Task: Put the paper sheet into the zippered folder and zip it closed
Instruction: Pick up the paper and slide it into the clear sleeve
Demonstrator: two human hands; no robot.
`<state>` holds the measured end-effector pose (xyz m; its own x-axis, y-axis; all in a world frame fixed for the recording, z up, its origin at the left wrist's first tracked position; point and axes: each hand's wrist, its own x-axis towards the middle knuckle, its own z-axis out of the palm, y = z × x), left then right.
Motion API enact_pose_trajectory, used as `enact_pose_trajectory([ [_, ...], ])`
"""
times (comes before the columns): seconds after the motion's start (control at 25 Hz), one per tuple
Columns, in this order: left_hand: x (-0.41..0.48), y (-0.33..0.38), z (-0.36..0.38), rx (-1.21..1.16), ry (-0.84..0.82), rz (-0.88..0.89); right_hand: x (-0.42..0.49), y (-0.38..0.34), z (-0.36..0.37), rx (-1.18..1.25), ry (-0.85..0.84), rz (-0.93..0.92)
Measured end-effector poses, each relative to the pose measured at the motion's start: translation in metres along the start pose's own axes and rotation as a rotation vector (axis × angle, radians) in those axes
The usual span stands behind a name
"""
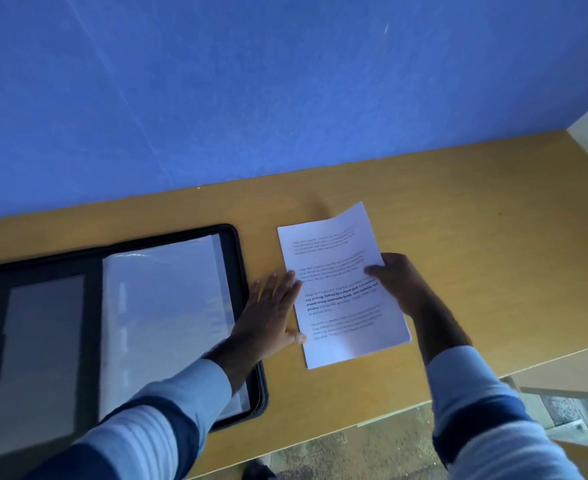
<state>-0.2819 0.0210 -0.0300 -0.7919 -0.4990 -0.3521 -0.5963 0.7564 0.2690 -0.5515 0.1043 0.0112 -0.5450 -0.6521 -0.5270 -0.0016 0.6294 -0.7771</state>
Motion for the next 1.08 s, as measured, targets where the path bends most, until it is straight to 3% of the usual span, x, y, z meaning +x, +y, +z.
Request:
enact_pose_trajectory([
  [0.08, 0.0, 0.002, -0.008, -0.241, 0.101, 0.011, -0.017, -0.003, -0.003, 0.036, 0.022, -0.026],
  [0.2, 0.003, 0.004, -0.039, -1.129, 0.257, -0.202, -0.036, -0.011, -0.014, 0.26, -0.086, -0.111],
  [0.24, 0.006, 0.002, -0.051, -1.389, 0.255, -0.224, -0.042, -0.012, -0.017, 0.334, -0.121, -0.133],
  [0.32, 0.015, -0.002, -0.075, -1.617, 0.181, -0.18, -0.051, -0.015, -0.019, 0.446, -0.202, -0.197],
  [0.44, 0.022, 0.001, -0.107, -1.669, 0.158, -0.079, -0.059, -0.025, -0.02, 0.46, -0.191, -0.312],
  [0.6, 0.022, 0.007, -0.131, -1.495, 0.201, 0.036, -0.061, -0.031, -0.017, 0.454, -0.021, -0.383],
  [0.88, 0.008, 0.022, -0.135, -1.348, 0.438, 0.072, -0.07, -0.03, 0.007, 0.561, 0.079, -0.454],
  [1.08, 0.007, 0.022, -0.134, -1.348, 0.454, 0.08, -0.068, -0.032, 0.014, 0.577, 0.123, -0.466],
])
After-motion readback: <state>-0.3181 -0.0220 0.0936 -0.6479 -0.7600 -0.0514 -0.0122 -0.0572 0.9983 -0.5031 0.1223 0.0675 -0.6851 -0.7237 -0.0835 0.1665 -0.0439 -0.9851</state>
